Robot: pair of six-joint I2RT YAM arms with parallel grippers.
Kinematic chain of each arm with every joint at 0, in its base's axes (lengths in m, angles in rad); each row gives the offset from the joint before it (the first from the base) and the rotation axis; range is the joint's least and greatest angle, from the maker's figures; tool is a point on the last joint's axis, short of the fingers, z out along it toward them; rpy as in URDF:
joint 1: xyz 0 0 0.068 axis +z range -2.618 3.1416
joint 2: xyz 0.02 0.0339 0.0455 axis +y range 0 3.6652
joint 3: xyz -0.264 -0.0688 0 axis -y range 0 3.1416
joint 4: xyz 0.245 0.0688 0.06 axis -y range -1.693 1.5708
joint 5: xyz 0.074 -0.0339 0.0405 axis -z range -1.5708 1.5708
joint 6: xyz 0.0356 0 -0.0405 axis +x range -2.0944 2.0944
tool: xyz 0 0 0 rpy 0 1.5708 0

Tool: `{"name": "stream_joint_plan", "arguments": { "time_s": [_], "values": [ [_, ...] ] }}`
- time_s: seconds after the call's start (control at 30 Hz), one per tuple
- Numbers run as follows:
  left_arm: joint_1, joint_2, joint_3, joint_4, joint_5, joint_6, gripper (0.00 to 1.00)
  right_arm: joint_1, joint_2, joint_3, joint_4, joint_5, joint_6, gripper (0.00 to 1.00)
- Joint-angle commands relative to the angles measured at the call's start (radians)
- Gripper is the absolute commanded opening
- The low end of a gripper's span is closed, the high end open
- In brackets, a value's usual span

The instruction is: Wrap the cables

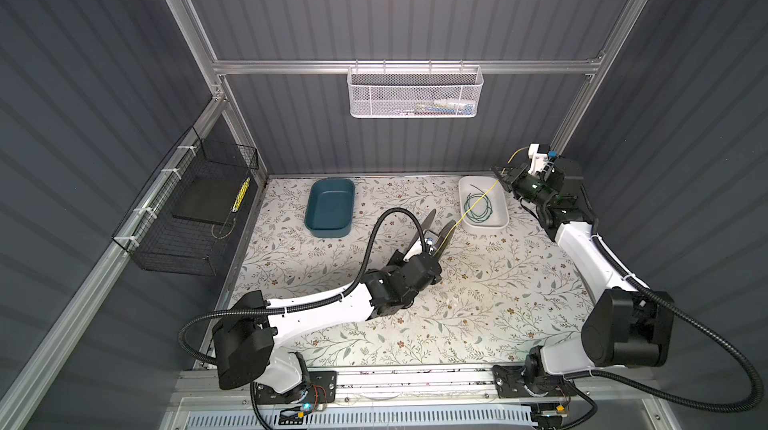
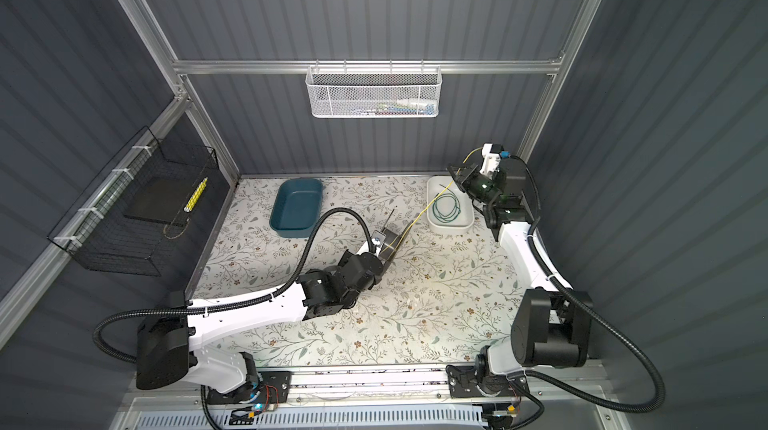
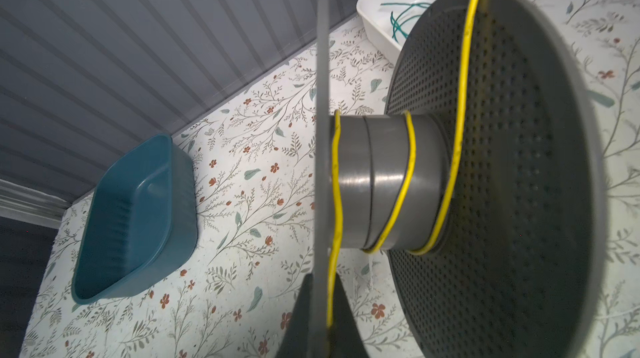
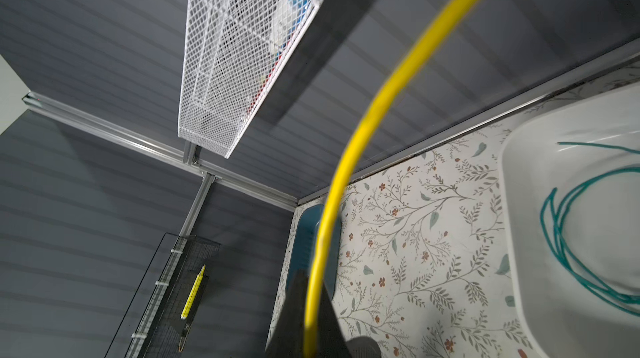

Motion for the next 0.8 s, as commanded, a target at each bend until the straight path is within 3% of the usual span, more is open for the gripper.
{"name": "stream_joint_plan", "arguments": {
  "time_s": [0.0, 0.1, 0.2, 0.5, 0.63, 0.77],
  "values": [
    [-0.006, 0.030, -0.016, -0.235, -0.034, 0.002, 0.00, -0.055, -0.001, 0.022, 0.184, 0.086, 0.017, 0.11],
    [-0.010, 0.032, -0.011, -0.240, -0.028, -0.001, 0.00, -0.058, 0.011, 0.019, 0.179, 0.090, 0.021, 0.11],
    [-0.015, 0.031, -0.010, -0.242, -0.028, -0.004, 0.00, -0.060, 0.014, 0.018, 0.174, 0.097, 0.020, 0.00],
    [-0.017, -0.029, -0.048, -0.264, -0.005, 0.014, 0.00, -0.119, 0.020, 0.101, 0.046, 0.135, -0.052, 0.00],
    [-0.016, -0.110, -0.080, -0.315, 0.028, 0.032, 0.00, -0.125, 0.045, 0.168, -0.012, 0.178, -0.116, 0.00],
    [-0.018, -0.123, -0.083, -0.403, 0.032, -0.002, 0.00, -0.138, 0.061, 0.207, -0.009, 0.187, -0.103, 0.00]
  ]
}}
